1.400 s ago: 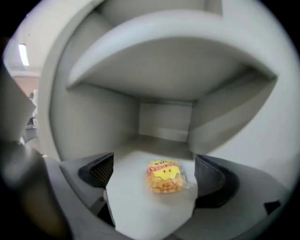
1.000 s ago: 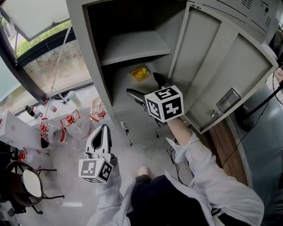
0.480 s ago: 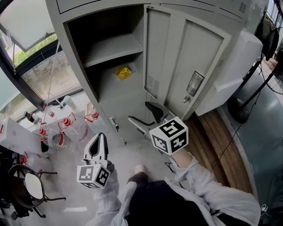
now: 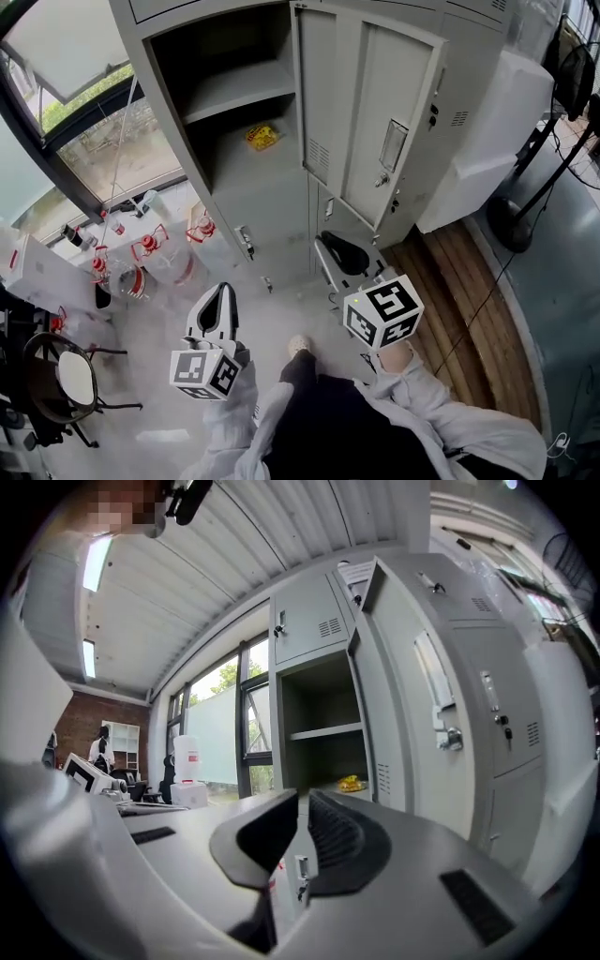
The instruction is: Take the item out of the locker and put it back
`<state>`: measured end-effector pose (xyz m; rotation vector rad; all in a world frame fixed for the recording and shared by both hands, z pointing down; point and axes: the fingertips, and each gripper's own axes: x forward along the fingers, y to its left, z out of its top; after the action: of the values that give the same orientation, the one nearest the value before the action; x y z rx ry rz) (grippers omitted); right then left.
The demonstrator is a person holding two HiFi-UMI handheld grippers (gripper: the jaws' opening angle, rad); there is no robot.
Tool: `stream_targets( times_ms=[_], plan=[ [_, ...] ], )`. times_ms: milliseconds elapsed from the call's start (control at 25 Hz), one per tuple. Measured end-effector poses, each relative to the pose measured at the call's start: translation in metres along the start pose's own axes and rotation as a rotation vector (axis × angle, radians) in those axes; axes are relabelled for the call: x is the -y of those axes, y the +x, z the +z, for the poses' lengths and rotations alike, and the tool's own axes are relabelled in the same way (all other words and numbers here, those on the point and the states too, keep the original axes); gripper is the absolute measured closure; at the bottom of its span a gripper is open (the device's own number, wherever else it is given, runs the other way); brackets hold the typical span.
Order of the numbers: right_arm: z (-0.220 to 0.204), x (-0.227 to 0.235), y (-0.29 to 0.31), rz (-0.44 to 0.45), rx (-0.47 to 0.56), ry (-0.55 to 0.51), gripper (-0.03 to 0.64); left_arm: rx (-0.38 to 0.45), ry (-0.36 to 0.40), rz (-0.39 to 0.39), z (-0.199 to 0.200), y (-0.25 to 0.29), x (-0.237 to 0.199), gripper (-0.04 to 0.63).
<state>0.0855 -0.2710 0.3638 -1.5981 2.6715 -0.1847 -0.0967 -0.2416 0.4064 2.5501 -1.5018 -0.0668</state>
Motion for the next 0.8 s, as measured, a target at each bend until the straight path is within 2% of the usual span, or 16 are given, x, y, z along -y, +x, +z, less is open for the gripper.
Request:
stream_targets(
  times_ms=[80,360,480,800],
  plan=[
    [0.000,0.000,-0.007,-0.022,0.024,-0.019,0.617,0.010,0.006,-0.006,0.000,-0.005,0.005,0.588],
    [-0.021,0.000,-0.028,-0.097,-0.004,-0.097,0.617,0.027,0.047,0.003,-0.007,-0.014,0.010,0.588],
    [-0.033,0.004,-0.038,-0.100,-0.029,-0.076,0.618,0.032,0.067,-0.004,-0.009,-0.014,0.014,0.588],
    [-0.036,0.006,-0.046,-0.070,-0.047,-0.060,0.618,0.024,0.050,-0.061,-0.016,-0.013,0.029,0.588]
  ],
)
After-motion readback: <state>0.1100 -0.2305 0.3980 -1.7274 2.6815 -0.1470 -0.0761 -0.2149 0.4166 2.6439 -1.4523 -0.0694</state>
